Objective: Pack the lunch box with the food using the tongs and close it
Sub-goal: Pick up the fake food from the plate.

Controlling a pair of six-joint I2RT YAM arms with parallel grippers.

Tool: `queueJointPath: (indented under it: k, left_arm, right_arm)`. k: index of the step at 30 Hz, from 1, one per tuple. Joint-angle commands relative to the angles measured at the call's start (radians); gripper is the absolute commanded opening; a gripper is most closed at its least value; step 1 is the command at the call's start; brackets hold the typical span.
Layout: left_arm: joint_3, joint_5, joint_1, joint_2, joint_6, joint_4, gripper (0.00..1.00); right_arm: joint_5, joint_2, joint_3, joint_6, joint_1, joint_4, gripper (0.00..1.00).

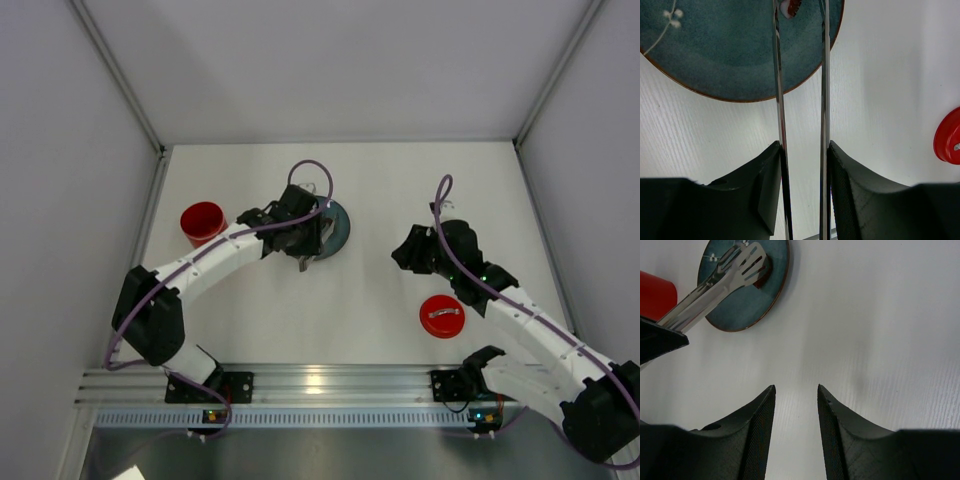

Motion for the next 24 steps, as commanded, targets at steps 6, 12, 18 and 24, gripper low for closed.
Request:
queueJointPath:
  k: [6, 12, 18, 24]
  left_arm:
    - [-0.023, 0.012, -0.005, 0.02, -0.007, 0.052, 0.45]
    - [-0.037, 0.015, -0.005, 0.029, -0.01, 0.065, 0.45]
    - [-0.037, 0.015, -0.005, 0.032, -0.01, 0.07, 0.4]
    - [-0.023, 0.0, -0.005, 0.007, -0.005, 0.052, 0.21]
  right_arm:
    - [0.015, -0.017, 0.015, -0.015, 0.013, -0.02, 0.39]
    - [0.015, -0.014, 0.02, -0.02, 0.013, -0.02, 0.39]
    - [0.015, -0.003, 0.024, -0.023, 0.013, -0.02, 0.39]
    - [0.015, 0.0, 0.037, -0.028, 0.013, -0.028, 0.39]
